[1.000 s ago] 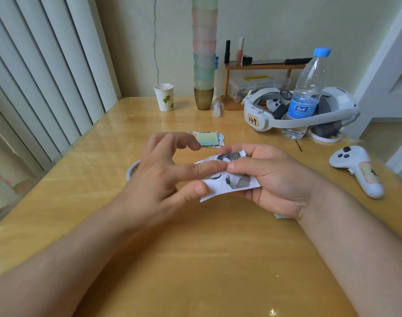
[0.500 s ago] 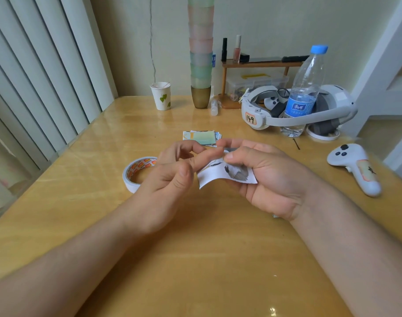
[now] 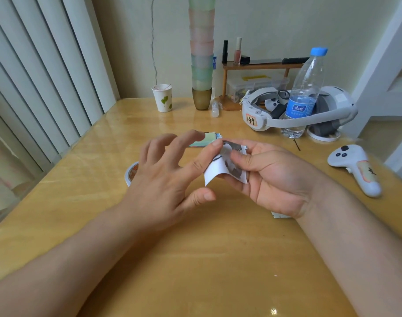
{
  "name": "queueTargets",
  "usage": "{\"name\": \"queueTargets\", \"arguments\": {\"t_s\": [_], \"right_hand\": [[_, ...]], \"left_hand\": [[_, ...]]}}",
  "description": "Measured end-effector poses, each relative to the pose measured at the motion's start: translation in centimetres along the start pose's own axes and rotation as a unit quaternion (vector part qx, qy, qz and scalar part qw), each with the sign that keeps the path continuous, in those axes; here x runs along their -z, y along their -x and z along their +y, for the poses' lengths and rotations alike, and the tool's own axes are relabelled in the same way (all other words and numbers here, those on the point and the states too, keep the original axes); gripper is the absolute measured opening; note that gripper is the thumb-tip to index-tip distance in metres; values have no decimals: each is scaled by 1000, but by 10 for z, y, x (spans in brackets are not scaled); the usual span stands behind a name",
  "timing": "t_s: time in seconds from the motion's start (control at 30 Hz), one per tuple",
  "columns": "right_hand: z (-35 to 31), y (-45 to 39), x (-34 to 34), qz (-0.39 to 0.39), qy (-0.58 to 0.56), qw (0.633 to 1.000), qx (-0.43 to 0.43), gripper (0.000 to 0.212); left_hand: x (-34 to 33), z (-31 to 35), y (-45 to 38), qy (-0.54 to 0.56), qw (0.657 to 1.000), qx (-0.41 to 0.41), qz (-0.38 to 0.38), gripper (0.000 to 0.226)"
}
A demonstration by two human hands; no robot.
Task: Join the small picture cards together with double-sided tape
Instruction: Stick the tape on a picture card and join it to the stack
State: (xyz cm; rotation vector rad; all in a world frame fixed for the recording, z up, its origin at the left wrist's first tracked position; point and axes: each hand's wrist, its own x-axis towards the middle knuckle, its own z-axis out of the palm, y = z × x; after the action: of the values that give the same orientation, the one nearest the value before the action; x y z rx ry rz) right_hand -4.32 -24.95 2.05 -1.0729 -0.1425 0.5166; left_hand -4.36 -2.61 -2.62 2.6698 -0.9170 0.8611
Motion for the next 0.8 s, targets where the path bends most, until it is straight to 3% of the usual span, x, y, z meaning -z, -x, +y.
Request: {"name": "queueTargets", "arguments": {"t_s": [0.2,0.4,0.53,0.7,0.77,0.8], "right_hand": [[3,-4,5,15,-35,999,-18,39],[3,-8,9,40,-39,998,-25,34],[5,-10,11,39,-45,998,-32,34],[7,-12,14,30,-33,999,-25,50],[6,-11,16,42,28,999,-5,44],[5,-11,16,52,63,997,9,40]], "left_hand": [[-12,8,4,133,990,-13,-48,82],[-16,26,12,358,927,48,-96,90],[-14,31,11,392,915,58,-76,89],[-7,24,4,410,909,56,-38,92],[-6,19,6,478,873,82,-36,95],[-7,17,6,530,839,118,-32,95]]}}
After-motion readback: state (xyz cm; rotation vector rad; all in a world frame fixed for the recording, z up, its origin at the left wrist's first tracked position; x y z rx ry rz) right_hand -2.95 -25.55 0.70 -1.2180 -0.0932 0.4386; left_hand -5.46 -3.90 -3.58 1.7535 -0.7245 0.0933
